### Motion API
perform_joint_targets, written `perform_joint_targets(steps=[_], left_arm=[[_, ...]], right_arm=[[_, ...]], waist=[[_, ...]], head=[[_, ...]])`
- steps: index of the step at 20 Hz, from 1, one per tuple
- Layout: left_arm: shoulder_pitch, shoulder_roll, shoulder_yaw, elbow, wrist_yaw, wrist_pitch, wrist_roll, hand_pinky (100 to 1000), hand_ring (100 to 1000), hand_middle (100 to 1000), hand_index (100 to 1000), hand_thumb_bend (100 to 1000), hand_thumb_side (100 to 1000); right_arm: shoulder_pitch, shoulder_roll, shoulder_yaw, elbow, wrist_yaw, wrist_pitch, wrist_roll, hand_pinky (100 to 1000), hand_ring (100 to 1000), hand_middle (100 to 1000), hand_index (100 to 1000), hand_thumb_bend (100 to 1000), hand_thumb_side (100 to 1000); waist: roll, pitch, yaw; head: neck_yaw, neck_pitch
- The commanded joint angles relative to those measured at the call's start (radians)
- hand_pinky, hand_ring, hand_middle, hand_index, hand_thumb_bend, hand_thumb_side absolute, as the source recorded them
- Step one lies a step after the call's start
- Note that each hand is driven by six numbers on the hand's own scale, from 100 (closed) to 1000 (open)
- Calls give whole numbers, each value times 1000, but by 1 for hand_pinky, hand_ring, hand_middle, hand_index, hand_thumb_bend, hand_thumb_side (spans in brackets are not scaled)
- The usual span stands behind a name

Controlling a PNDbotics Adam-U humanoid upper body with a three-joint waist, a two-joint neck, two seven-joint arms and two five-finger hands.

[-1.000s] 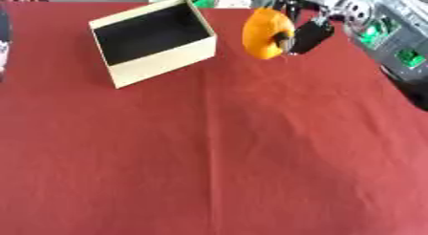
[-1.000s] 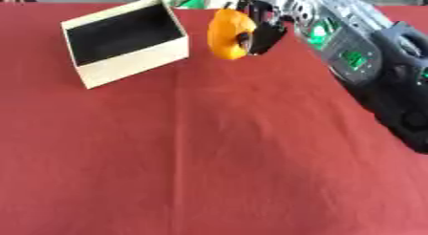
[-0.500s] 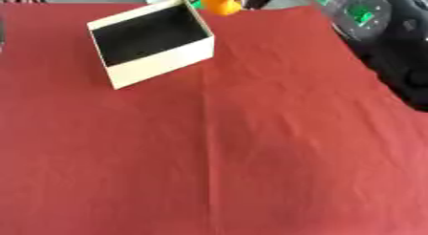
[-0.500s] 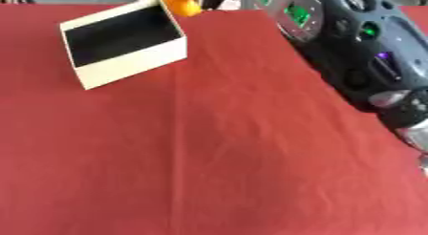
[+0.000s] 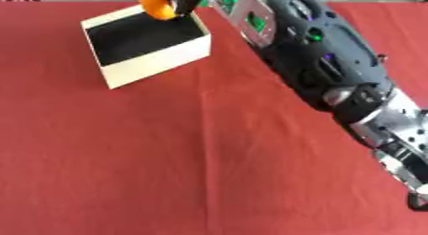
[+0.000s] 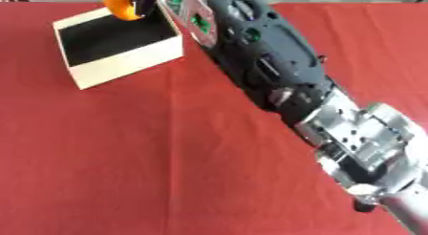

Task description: Pick up objects on the table and place them in the box.

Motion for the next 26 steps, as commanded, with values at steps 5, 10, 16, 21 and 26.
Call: perform_joint_targets(steps=[5,10,16,21,26], left_arm=[[-23,1,-2,-17,11,-6,-7,450,543,607,772,295,622],[-23,-3,-2,-17,15,-6,-9,450,543,607,772,293,622],[-26,-6,-3,-17,17,-7,-11,450,543,606,772,290,622],[-25,-8,-3,-17,17,-7,-13,450,543,605,772,286,622],[-24,-8,-4,-17,18,-7,-16,450,543,605,772,282,621]], right_arm=[[-37,94,-101,172,120,-39,-116,890,728,498,753,100,100],[-43,130,-183,220,200,-7,-196,898,733,497,761,100,100],[-33,166,-219,280,294,-53,-283,898,848,717,851,100,100],[-37,179,-215,348,377,-134,-231,897,921,833,906,150,100],[-42,167,-238,345,457,-149,-160,894,914,826,904,167,100]], waist=[[8,-14,9],[11,-9,18],[10,-4,16],[10,-5,15],[9,-7,17]], head=[[-49,-23],[-65,-34],[-58,-31],[-46,-24],[-42,-25]])
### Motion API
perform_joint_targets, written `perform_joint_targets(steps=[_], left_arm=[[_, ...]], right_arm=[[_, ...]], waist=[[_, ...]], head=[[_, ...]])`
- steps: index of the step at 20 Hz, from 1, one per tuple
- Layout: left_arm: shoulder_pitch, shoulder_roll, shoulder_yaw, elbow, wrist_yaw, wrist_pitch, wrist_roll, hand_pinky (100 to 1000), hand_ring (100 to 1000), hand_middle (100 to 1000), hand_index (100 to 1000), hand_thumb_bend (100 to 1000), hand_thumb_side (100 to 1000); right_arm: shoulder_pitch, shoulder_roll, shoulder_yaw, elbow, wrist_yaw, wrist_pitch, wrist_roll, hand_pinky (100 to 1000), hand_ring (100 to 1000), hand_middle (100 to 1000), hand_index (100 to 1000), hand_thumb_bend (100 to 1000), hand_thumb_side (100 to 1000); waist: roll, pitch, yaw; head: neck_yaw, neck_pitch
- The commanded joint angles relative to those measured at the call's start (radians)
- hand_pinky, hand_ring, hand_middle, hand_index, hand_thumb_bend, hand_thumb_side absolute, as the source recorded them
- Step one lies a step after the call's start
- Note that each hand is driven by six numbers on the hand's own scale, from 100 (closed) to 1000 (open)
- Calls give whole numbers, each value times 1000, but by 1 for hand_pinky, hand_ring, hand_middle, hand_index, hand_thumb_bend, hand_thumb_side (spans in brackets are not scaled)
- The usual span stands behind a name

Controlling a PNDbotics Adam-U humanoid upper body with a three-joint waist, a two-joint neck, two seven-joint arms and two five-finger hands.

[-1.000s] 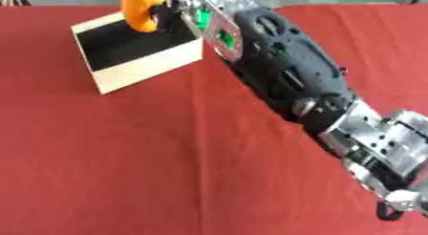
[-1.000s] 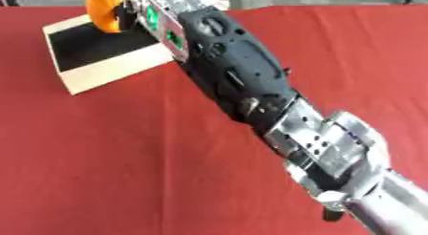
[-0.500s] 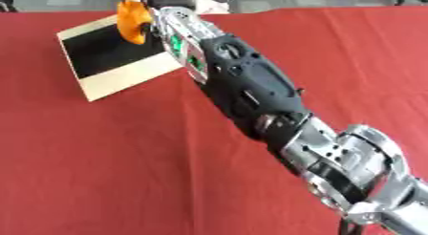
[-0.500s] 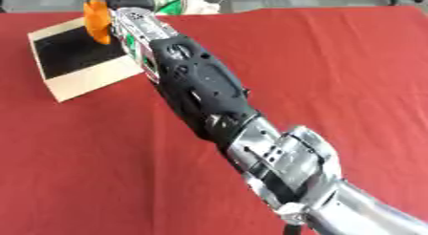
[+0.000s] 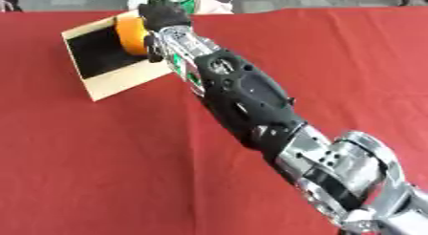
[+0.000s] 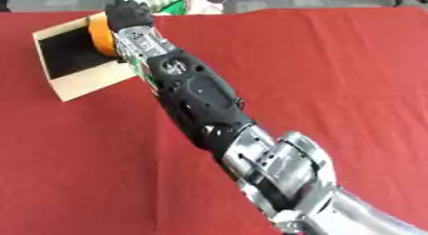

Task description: Pick up objects on the table and place them in the box.

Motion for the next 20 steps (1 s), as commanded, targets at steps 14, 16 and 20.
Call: perform_joint_targets(steps=[14,16,20], left_arm=[[-1,16,3,-17,4,5,-9,452,544,606,772,282,625],[1,17,3,-17,2,5,-10,452,544,606,772,281,626],[8,24,6,-17,-1,7,-8,452,544,606,771,282,625]], right_arm=[[-49,-73,-49,-206,112,-42,30,897,901,807,896,100,100],[-50,-96,-43,-264,74,-45,29,898,898,804,897,100,100],[-45,-188,5,-391,-28,-52,84,895,895,800,891,100,100]], waist=[[10,-38,-22],[11,-40,-26],[10,-43,-38]], head=[[30,9],[34,11],[49,23]])
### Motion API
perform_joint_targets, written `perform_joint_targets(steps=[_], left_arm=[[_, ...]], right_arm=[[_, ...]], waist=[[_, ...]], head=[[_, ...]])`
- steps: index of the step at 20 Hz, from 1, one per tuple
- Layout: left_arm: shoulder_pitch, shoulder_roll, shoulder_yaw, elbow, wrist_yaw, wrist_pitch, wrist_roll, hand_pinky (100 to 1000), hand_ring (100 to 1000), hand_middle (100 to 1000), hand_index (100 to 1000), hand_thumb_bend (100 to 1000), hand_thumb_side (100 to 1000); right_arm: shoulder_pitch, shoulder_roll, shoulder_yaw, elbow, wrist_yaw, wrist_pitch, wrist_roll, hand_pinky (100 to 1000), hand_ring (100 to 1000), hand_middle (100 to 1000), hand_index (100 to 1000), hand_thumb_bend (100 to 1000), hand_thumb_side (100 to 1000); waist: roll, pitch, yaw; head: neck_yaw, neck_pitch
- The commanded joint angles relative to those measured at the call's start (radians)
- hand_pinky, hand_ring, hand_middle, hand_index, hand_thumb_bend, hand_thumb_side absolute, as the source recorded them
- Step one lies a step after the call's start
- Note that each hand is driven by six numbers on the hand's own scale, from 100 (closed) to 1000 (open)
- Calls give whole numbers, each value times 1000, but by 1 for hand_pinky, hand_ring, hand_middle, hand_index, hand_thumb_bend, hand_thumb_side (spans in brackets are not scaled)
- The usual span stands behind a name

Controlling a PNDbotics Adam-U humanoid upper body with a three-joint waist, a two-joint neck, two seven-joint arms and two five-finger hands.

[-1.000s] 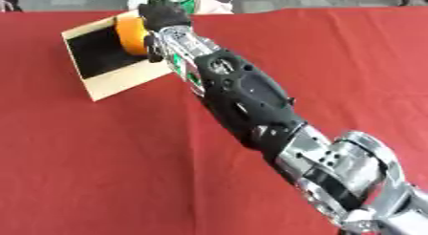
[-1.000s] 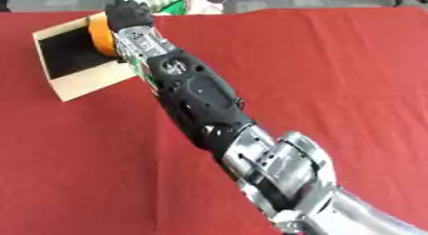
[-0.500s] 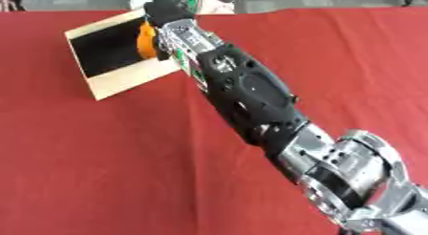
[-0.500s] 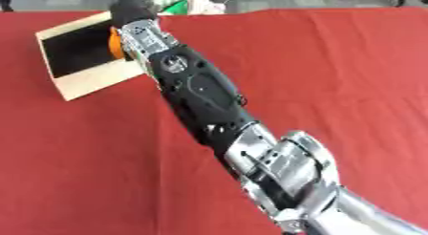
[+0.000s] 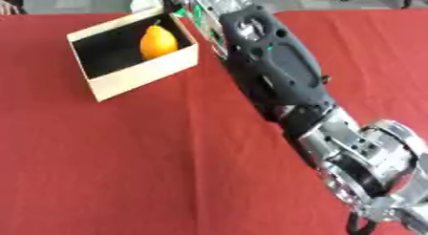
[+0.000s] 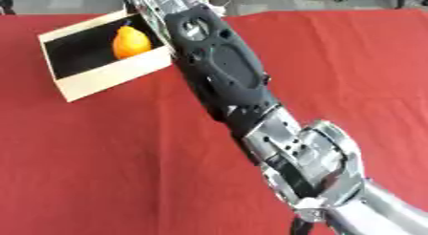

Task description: Pick up objects on the table and place them in the box.

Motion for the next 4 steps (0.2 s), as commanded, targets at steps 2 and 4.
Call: perform_joint_targets(steps=[2,4], left_arm=[[1,28,8,-17,-5,2,4,453,544,606,771,280,626],[4,31,9,-17,-6,1,6,453,544,606,771,280,626]], right_arm=[[-9,-130,57,-156,-118,-20,69,894,894,799,889,100,100],[14,-192,88,-230,-181,-30,109,894,894,800,888,100,100]], waist=[[6,-28,-9],[6,-28,-15]], head=[[23,16],[36,20]])
